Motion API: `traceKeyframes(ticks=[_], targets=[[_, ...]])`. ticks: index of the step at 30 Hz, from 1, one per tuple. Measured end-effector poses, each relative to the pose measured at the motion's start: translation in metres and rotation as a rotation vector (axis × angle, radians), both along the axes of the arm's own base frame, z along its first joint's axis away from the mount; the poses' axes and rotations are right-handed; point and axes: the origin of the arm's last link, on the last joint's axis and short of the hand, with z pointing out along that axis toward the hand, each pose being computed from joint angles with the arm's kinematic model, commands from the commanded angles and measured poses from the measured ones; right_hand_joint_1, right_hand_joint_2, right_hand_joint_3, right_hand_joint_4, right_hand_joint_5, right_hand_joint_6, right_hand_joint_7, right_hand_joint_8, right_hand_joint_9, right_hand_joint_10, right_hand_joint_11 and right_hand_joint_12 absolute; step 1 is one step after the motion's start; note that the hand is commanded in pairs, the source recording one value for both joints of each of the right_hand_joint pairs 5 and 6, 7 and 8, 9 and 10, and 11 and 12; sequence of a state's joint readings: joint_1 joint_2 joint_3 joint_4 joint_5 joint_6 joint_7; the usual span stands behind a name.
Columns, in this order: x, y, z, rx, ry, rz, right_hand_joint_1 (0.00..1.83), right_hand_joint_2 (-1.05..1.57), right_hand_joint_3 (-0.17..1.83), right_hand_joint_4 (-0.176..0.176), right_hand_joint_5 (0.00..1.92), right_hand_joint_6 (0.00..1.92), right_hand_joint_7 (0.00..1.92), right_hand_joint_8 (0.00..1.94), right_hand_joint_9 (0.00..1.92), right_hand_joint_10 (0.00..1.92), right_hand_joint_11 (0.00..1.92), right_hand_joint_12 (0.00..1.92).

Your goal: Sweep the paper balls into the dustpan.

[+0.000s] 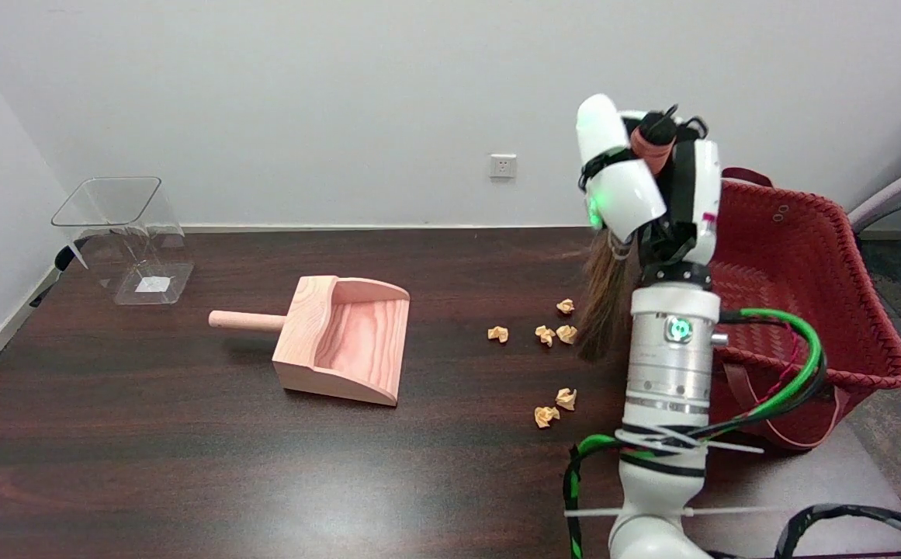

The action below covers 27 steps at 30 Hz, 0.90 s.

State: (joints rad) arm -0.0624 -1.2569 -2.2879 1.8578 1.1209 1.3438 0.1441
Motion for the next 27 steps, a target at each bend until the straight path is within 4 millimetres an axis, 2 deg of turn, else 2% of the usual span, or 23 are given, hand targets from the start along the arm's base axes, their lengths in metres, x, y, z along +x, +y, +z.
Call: traceKeyframes(ticks=[7, 16, 27], targets=[[-0.02, 0.003, -0.004, 0.036, -0.002, -0.094, 0.86, 1.57, 0.56, 0.0, 1.92, 1.92, 1.92, 1.92, 1.92, 1.92, 1.92, 1.92], [-0.045, -0.004, -0.005, 0.062, 0.016, -0.191, 0.86, 1.57, 0.53, 0.0, 1.92, 1.92, 1.92, 1.92, 1.92, 1.92, 1.92, 1.92], [-0.065, -0.011, -0.005, 0.057, 0.044, -0.252, 0.86, 1.57, 0.51, 0.0, 1.92, 1.92, 1.92, 1.92, 1.92, 1.92, 1.92, 1.92]])
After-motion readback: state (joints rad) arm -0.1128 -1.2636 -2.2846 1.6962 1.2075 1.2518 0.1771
